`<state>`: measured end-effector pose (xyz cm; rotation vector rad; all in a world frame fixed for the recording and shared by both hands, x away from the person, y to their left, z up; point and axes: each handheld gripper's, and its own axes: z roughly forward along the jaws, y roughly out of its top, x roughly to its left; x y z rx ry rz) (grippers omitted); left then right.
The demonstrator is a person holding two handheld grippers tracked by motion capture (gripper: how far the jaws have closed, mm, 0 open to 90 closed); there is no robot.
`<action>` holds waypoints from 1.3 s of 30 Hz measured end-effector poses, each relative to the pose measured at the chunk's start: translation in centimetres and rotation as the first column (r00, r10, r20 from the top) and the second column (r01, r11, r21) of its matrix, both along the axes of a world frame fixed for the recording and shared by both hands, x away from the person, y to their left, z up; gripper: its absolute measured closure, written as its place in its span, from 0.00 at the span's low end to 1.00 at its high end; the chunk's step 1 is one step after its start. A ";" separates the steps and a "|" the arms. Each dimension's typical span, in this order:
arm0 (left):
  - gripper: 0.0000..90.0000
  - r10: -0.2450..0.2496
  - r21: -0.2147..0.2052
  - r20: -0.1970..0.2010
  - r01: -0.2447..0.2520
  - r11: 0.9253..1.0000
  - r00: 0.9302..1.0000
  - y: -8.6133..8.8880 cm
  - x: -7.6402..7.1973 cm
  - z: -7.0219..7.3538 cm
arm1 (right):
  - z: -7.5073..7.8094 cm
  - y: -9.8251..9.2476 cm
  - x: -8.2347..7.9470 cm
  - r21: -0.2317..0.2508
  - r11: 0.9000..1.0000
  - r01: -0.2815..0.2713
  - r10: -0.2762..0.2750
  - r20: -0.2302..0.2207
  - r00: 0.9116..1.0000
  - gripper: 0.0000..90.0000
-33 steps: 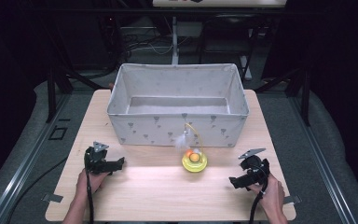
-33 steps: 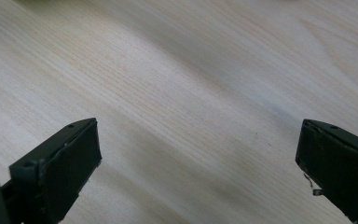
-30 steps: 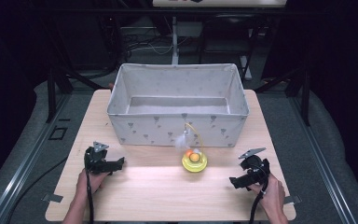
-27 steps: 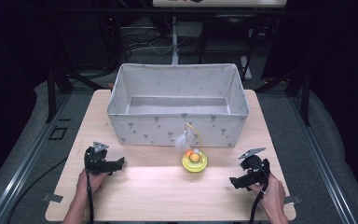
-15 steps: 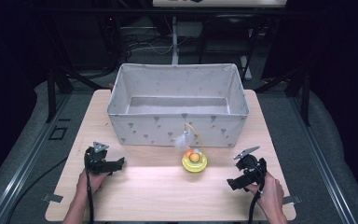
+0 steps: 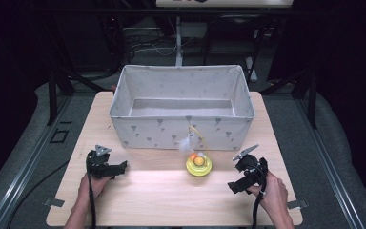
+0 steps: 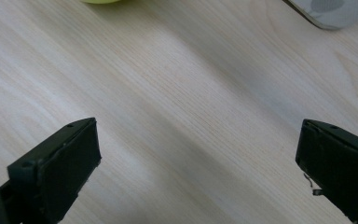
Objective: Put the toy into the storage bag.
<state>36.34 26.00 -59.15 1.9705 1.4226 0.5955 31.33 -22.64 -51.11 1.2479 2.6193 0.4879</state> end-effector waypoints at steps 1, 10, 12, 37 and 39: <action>0.03 0.000 0.000 0.000 0.000 1.000 1.000 0.0 0.0 0.0 | 0.0 0.3 0.0 0.008 1.000 0.003 -0.003 0.006 1.000 0.00; 0.03 0.000 0.000 0.000 0.000 1.000 1.000 0.0 0.0 0.0 | 2.8 2.7 0.7 -0.015 0.996 -0.086 0.087 0.004 0.996 0.00; 0.03 0.000 0.000 0.000 0.000 1.000 1.000 0.0 0.0 0.0 | 3.2 2.9 0.9 -0.023 0.995 -0.099 0.100 0.006 0.995 0.00; 0.03 0.000 0.000 0.000 0.000 1.000 1.000 0.0 0.0 0.0 | 6.7 7.6 4.4 -0.018 0.964 -0.264 0.262 -0.064 0.963 0.00; 0.03 0.000 0.000 0.000 0.000 1.000 1.000 0.0 0.0 0.0 | 6.9 7.8 4.7 -0.015 0.963 -0.267 0.266 -0.067 0.962 0.00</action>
